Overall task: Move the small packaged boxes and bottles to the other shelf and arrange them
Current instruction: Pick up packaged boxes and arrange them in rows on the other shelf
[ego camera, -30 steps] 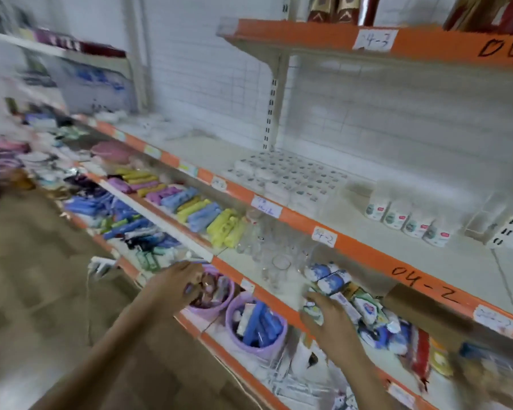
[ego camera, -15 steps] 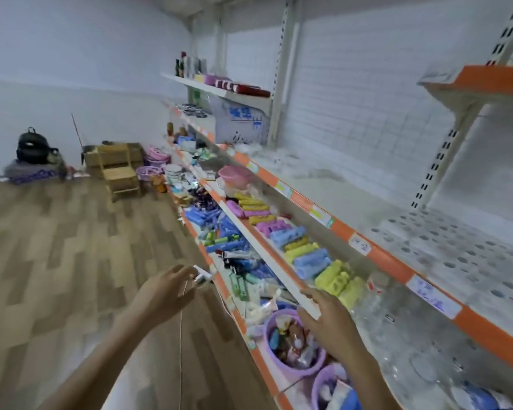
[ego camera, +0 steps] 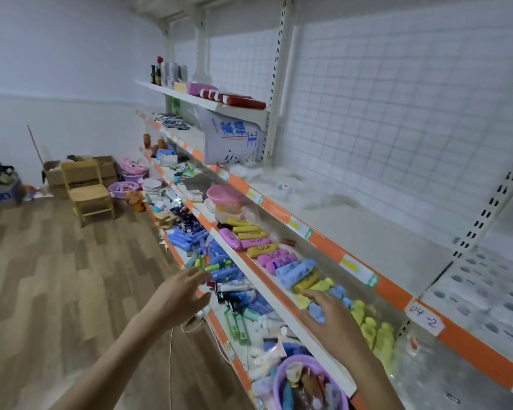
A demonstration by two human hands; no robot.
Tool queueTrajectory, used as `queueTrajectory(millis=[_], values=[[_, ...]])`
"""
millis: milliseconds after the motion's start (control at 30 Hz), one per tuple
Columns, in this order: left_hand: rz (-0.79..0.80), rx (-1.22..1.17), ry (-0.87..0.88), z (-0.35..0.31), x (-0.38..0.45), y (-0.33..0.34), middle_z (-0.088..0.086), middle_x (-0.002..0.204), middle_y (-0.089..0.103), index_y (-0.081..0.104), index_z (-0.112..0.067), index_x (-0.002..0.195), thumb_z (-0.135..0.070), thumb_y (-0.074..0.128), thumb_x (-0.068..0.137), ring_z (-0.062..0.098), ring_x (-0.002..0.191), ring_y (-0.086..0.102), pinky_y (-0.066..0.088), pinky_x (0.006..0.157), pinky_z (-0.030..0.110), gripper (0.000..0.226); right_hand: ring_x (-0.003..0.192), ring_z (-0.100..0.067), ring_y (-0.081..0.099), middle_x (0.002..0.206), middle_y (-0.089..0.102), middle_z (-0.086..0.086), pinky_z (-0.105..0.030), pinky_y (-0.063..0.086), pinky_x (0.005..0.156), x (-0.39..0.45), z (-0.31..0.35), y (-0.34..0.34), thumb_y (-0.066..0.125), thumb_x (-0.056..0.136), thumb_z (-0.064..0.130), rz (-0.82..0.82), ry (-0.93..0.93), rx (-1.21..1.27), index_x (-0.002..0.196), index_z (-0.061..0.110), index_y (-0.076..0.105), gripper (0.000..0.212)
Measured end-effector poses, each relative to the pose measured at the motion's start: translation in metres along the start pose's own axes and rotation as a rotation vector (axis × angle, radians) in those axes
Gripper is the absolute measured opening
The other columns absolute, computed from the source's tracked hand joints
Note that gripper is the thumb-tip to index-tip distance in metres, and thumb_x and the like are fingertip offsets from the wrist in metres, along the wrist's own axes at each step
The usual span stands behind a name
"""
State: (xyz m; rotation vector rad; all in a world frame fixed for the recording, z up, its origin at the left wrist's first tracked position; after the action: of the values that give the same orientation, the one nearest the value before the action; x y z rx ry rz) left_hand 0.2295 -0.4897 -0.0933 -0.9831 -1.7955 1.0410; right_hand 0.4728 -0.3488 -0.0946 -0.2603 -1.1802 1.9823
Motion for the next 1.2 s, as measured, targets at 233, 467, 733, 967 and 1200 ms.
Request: queueTrajectory(millis=[233,467,733,967,1200], values=[[0.079,-0.022,0.103,0.021,0.138,0.036,-0.006,0.120,0.055,0.051,-0.023,0.126,-0.030,0.053,0.091,0.005,0.094,0.054,0.041,0.077,0.013,0.036,0.110,-0.012,0.055,0.116,0.058,0.008,-0.028,0.044,0.093,0.125,-0.044,-0.011,0.059,0.085,0.034,-0.083,0.034,0.002,0.118,0.023,0.058,0.035],[0.091,-0.023,0.214,0.015,0.315,0.044,-0.008,0.123,0.052,0.050,-0.028,0.125,-0.053,0.041,0.082,0.013,0.105,0.056,0.047,0.089,0.034,0.050,0.104,-0.008,0.053,0.110,0.055,0.012,-0.024,0.042,0.092,0.258,-0.075,-0.066,0.063,0.086,0.026,-0.258,0.036,-0.057,0.118,0.023,0.058,0.033],[0.076,-0.131,0.408,-0.025,0.493,0.039,-0.005,0.104,0.053,0.054,-0.021,0.120,-0.032,0.055,0.090,0.012,0.095,0.053,0.041,0.079,0.023,0.032,0.105,-0.007,0.049,0.116,0.051,0.011,-0.024,0.040,0.092,0.364,-0.112,-0.102,0.061,0.088,0.031,-0.272,0.123,-0.046,0.121,0.026,0.054,0.035],[0.258,-0.141,0.614,-0.052,0.615,0.092,0.002,0.106,0.056,0.055,-0.018,0.117,-0.028,0.061,0.087,0.012,0.090,0.052,0.039,0.079,0.019,0.032,0.116,-0.016,0.046,0.125,0.050,-0.001,-0.029,0.038,0.097,0.441,-0.162,-0.078,0.057,0.090,0.033,-0.190,0.337,-0.109,0.125,0.022,0.051,0.037],[0.686,-0.052,0.779,-0.062,0.666,0.172,0.003,0.126,0.043,0.046,-0.022,0.131,-0.026,0.065,0.084,0.017,0.118,0.043,0.032,0.092,0.021,0.050,0.126,-0.019,0.033,0.132,0.041,0.000,-0.030,0.032,0.102,0.474,-0.194,-0.049,0.060,0.087,0.035,-0.152,0.545,-0.211,0.131,0.024,0.045,0.049]])
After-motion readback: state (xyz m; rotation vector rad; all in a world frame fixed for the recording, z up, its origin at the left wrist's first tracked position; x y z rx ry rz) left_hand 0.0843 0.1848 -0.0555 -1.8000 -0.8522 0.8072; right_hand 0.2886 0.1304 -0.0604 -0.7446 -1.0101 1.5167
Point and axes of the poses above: each hand's wrist, its own x-axis towards the middle knuckle, its own y-axis out of the palm, z = x × y, the point moved 6 cm from there along x, towards the middle knuckle
